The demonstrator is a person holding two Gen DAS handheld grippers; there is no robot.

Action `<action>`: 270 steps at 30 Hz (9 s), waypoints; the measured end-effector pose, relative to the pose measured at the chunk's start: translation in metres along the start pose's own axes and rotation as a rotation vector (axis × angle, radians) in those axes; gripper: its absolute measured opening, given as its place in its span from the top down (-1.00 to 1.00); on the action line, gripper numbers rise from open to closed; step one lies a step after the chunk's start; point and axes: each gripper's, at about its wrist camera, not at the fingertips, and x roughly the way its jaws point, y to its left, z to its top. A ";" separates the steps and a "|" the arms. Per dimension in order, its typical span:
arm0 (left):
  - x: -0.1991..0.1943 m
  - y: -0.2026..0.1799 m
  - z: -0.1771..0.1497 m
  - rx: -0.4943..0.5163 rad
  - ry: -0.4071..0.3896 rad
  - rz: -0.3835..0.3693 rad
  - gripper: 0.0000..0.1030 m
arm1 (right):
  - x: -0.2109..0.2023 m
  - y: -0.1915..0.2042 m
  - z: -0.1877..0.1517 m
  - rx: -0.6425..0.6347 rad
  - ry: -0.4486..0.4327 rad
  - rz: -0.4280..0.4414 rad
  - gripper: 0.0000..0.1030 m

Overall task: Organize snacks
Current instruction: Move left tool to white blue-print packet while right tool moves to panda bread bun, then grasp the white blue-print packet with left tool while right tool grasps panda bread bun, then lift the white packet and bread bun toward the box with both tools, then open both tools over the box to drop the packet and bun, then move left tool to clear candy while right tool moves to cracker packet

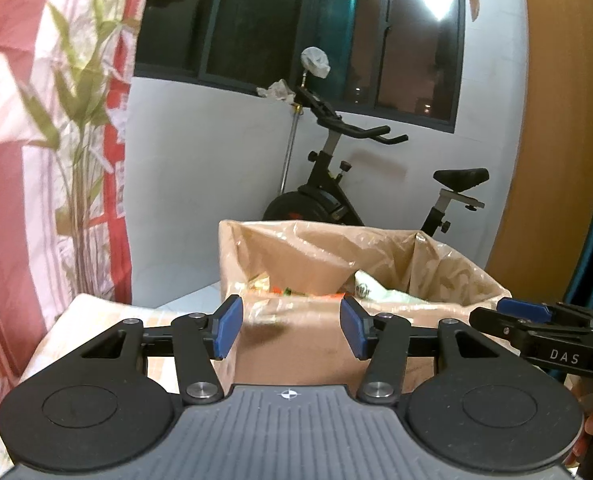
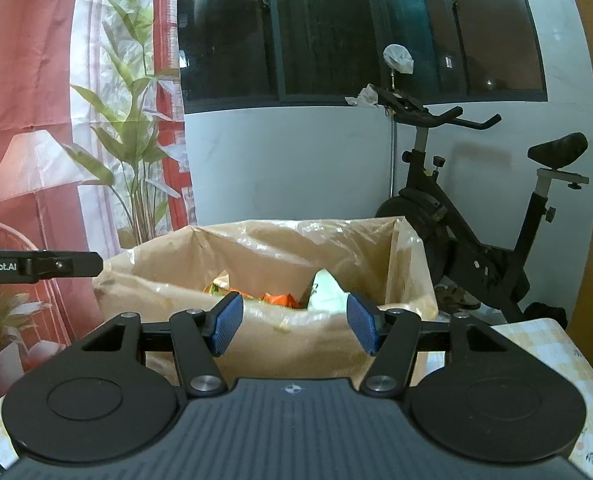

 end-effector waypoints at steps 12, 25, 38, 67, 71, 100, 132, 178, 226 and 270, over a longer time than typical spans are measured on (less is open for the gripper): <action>-0.016 0.004 -0.041 -0.049 0.053 0.039 -0.09 | -0.014 0.003 -0.035 0.012 0.054 0.005 -0.19; -0.001 0.014 -0.091 -0.114 0.185 0.051 -0.09 | -0.006 -0.006 -0.085 0.044 0.224 0.014 -0.19; -0.002 0.020 -0.114 -0.139 0.250 0.072 -0.09 | 0.014 0.054 -0.119 -0.169 0.383 0.164 -0.62; 0.063 0.005 -0.149 -0.039 0.407 0.009 -0.54 | 0.013 0.030 -0.132 -0.113 0.396 0.075 -0.43; 0.069 0.001 -0.156 -0.029 0.435 -0.011 -0.53 | 0.014 0.030 -0.132 -0.106 0.398 0.079 -0.43; 0.009 -0.012 -0.142 -0.014 0.281 -0.018 0.01 | 0.004 0.031 -0.128 -0.060 0.369 0.102 -0.43; -0.033 0.008 -0.119 -0.049 0.162 0.079 0.01 | -0.012 0.061 -0.118 -0.123 0.319 0.240 -0.43; 0.108 -0.019 0.042 0.105 0.054 -0.007 -0.14 | 0.108 -0.014 0.046 -0.085 0.073 0.045 -0.48; -0.005 0.019 -0.111 -0.065 0.201 0.083 -0.27 | -0.015 0.022 -0.100 0.022 0.195 0.051 -0.54; 0.091 0.032 -0.143 0.120 0.374 -0.009 -0.01 | 0.051 0.020 -0.148 -0.049 0.378 0.020 0.03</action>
